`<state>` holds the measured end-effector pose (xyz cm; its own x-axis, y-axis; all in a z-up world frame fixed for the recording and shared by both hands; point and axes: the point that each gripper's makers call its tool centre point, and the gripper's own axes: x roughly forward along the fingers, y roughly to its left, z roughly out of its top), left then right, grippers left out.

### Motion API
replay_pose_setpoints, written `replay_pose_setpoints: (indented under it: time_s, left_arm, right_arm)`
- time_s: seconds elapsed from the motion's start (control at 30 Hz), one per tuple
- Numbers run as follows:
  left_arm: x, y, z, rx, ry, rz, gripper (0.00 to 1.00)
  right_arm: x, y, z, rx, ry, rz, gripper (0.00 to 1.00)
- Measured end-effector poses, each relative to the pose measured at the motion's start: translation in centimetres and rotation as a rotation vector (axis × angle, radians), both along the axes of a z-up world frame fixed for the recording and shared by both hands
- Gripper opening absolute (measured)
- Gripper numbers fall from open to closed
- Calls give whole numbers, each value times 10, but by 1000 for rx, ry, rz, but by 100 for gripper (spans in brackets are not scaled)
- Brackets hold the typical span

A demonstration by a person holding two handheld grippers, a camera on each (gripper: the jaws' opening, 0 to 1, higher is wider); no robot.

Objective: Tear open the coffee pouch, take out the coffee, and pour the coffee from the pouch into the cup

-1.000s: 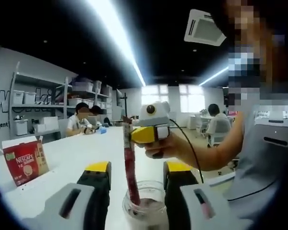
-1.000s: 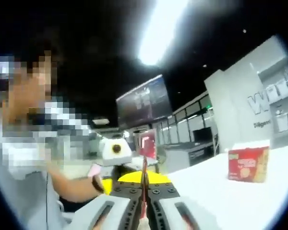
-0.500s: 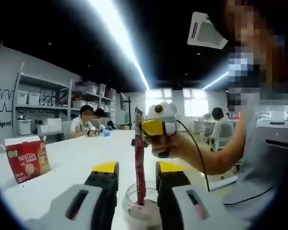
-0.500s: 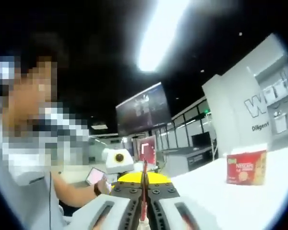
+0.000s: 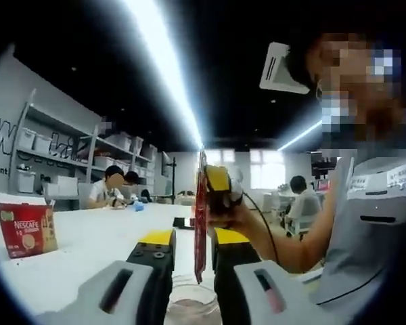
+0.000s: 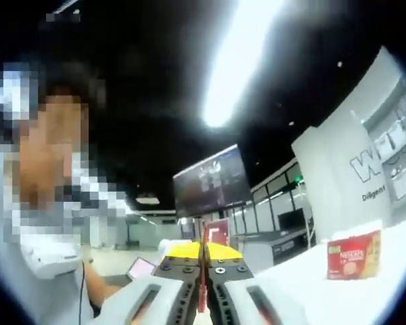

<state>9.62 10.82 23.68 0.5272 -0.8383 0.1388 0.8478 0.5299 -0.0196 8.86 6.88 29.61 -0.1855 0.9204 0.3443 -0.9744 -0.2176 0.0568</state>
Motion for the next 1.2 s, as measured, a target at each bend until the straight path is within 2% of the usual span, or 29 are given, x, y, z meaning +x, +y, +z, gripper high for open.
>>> replay_pose_setpoints:
  time_s: [0.13, 0.3, 0.37, 0.57, 0.67, 0.7, 0.77, 0.8, 0.87, 0.93, 1.07, 1.2]
  left_arm:
    - [-2, -7, 5, 114, 3, -28, 12]
    - [-7, -18, 9, 243, 18, -96, 9]
    - [-10, -25, 6, 327, 7, -114, 9]
    - [-9, -27, 8, 313, 16, -92, 5]
    - [-8, -23, 8, 291, 8, -49, 4]
    - [-6, -20, 8, 286, 5, -22, 4]
    - [-7, -13, 10, 265, 12, 12, 4]
    - [-8, -8, 13, 244, 12, 36, 4]
    - [-8, 3, 18, 211, 17, 86, 4]
    - [-12, 20, 27, 155, 43, 157, 4]
    - [-27, 44, 44, 136, 17, 263, 4]
    - [-47, 58, 58, 120, 7, 309, 4]
  right_arm:
    - [-12, 11, -6, -96, -114, 1, 1]
    - [-21, 18, -9, -175, -158, 46, 1]
    - [-26, 23, -12, -224, -187, 66, 1]
    - [-28, 27, -13, -260, -215, 77, 2]
    - [-26, 28, -13, -214, -325, 41, 4]
    - [-25, 29, -15, -215, -334, 28, 10]
    - [-23, 29, -19, -218, -325, 30, 20]
    - [-20, 28, -20, -214, -313, 24, 20]
    - [-15, 24, -20, -194, -299, 17, 20]
    - [-6, 18, -20, -167, -244, 6, 21]
    - [4, 8, -27, -142, -178, -14, 21]
    - [9, 4, -39, -137, -143, -33, 21]
